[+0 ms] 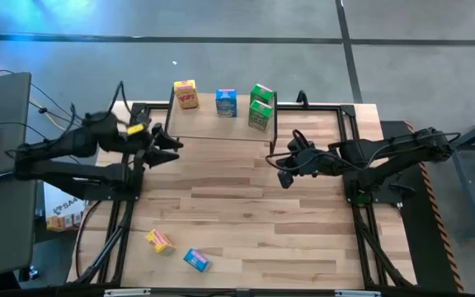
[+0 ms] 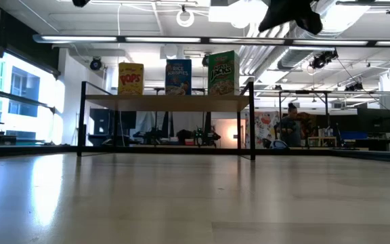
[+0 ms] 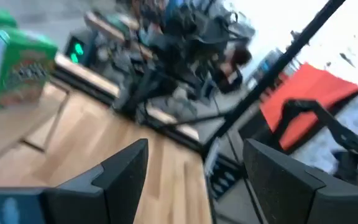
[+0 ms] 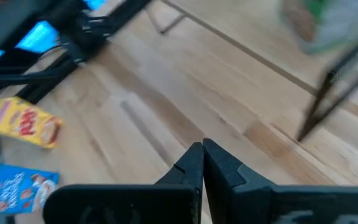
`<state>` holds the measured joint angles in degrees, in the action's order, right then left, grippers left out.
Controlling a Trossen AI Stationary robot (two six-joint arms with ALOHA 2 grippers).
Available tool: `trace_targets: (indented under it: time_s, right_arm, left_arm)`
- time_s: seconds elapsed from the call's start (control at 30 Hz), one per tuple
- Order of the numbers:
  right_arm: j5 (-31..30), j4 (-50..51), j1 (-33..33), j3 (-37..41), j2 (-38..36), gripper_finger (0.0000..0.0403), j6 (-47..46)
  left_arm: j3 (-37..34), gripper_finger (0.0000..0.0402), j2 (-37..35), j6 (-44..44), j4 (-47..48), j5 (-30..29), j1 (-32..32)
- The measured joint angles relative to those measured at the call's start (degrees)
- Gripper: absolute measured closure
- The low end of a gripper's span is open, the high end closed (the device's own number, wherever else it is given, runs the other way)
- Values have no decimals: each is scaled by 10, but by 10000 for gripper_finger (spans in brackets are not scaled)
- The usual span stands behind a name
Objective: Stack cereal on shelf
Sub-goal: Put the yellow cereal box on the shelf aligned with the other yellow cereal box
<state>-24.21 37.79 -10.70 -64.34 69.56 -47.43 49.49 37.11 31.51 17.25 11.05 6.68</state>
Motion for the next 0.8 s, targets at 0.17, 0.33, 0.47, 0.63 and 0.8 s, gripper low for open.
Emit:
trace_targets:
  time_s: [0.17,0.33,0.47,0.63,0.8]
  right_arm:
    - [57,-103,0,0,0,403,107]
    - [83,-181,2,0,0,403,159]
    - [83,-190,2,0,0,403,147]
    - [83,-189,2,0,1,403,128]
    - [62,-189,2,0,1,403,104]
  left_arm:
    - [-39,147,17,-60,-22,-154,-85]
    - [-43,147,48,-134,-24,-185,-126]
    - [-43,147,53,-141,-22,-167,-137]
    - [-32,147,59,-99,14,-42,-161]
    - [38,147,114,-122,223,36,-265]
